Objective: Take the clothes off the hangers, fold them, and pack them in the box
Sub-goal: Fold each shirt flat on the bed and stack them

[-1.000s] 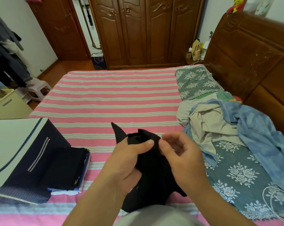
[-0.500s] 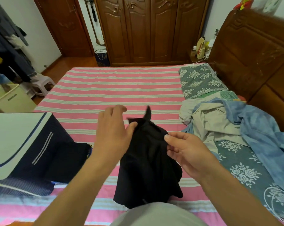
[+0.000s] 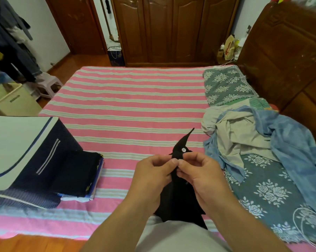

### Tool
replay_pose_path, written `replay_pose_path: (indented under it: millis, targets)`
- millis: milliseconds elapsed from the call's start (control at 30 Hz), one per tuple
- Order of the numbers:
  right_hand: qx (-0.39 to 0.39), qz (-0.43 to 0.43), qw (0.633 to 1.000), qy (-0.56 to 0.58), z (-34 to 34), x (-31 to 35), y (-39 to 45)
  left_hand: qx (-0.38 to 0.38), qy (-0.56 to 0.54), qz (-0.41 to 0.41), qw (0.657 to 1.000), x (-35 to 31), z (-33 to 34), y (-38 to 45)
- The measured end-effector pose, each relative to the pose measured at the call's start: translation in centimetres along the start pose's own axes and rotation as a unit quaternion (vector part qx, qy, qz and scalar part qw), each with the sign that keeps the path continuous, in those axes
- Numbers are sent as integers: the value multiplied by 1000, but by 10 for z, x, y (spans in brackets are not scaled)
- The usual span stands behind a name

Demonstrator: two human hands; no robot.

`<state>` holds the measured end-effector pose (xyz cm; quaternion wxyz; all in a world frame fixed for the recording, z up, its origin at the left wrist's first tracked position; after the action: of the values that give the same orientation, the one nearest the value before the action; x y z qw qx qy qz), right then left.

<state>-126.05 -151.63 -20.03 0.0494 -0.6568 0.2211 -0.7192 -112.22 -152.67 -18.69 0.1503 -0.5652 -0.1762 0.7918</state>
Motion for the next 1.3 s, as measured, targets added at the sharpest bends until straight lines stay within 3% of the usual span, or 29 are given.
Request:
replay_pose_path:
  millis: [133, 367, 500, 667, 1033, 1300]
  targets:
    - [-11, -24, 998, -60, -4, 8, -3, 20, 6, -11, 1000, 5, 2, 2]
    - [-33, -102, 977, -185, -4, 25, -4, -8, -22, 39, 999, -5, 2, 3]
    - [-19, -148, 973, -178, -3, 29, -5, 46, -88, -25, 995, -4, 7, 1]
    - [2, -148, 978, -145, -4, 34, -8, 107, -113, -47, 987, -8, 7, 0]
    - [40, -140, 979, -146, 2, 36, -9, 108, -175, -79, 975, -4, 2, 1]
    - [48, -131, 980, -144, 3, 31, -13, 139, -116, -67, 981, -1, -1, 1]
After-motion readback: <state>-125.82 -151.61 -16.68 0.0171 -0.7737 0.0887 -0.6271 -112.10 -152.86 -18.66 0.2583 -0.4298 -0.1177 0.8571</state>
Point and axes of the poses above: each hand's wrist, its own y-axis towards the middle knuckle, its own z-axis out of the palm, x = y × z, the point moved 7 cm from there along y, towards the middle knuckle, and after that the axes turned 11 degrees about -y, right-handed, at the moved point
